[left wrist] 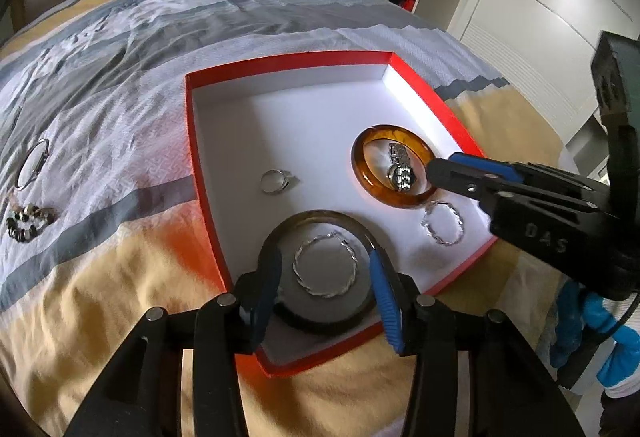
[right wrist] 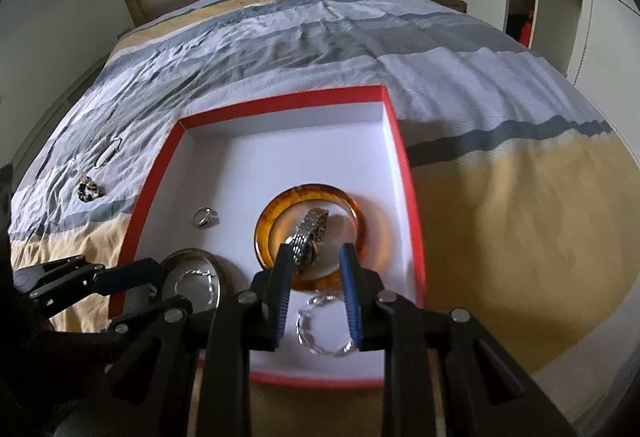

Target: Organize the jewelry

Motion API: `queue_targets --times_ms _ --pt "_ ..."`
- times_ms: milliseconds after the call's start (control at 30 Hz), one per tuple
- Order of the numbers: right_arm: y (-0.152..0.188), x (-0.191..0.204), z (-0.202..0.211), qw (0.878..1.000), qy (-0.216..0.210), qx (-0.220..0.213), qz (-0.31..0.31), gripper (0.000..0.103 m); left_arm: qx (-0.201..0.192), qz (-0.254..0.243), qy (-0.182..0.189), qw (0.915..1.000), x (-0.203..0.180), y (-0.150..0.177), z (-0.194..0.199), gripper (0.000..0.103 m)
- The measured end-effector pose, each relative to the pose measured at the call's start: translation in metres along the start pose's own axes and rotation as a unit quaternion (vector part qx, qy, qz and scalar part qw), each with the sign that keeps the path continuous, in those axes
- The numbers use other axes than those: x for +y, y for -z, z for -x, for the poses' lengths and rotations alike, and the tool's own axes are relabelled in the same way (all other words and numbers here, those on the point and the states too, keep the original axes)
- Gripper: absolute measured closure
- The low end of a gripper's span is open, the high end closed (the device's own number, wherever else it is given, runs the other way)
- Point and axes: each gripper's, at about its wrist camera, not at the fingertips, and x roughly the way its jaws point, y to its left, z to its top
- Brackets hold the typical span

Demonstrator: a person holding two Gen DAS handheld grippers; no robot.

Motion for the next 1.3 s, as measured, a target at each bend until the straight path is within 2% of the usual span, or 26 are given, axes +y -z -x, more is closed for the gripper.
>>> queue_targets --times_ms 233,367,500,600,667,833,933,1067,1300 --pt "0.004 0.006 0.038 1.000 -0.003 -0.019 -0.011 0.080 -0.023 0.014 -0.022 0.9994 -0.003 0.005 0.038 0.055" --pt "0.007 0.018 0.064 1.000 -0.010 -0.029 -0.005 0.080 -0.050 0.029 -0.059 0.9966 -0.004 0.011 0.074 0.044" --pt "0.013 0.032 0.090 0.999 -0.019 -0.039 0.003 0.080 -0.075 0.041 -0.092 0.9921 -0.006 0.019 0.107 0.038" --pt "0.019 0.044 0.109 0.999 -0.027 -0.045 0.010 0.080 -0.093 0.044 -0.122 0.9872 -0.009 0.028 0.133 0.033" --pt "0.023 0.052 0.122 0.998 -0.032 -0.050 0.014 0.080 -0.107 0.048 -0.136 0.9838 -0.012 0.035 0.149 0.025" --pt "0.034 0.072 0.150 0.997 -0.043 -0.063 0.026 0.080 -0.130 0.056 -0.160 0.9768 -0.017 0.053 0.184 0.024" --pt "0.044 0.084 0.169 0.996 -0.052 -0.071 0.033 0.080 -0.150 0.066 -0.181 0.9698 -0.020 0.066 0.204 0.018" --pt "0.055 0.099 0.186 0.994 -0.059 -0.078 0.046 0.080 -0.168 0.075 -0.198 0.9630 -0.023 0.080 0.225 0.014" --pt "0.070 0.122 0.212 0.991 -0.071 -0.092 0.065 0.080 -0.203 0.085 -0.223 0.9497 -0.024 0.107 0.267 0.013"
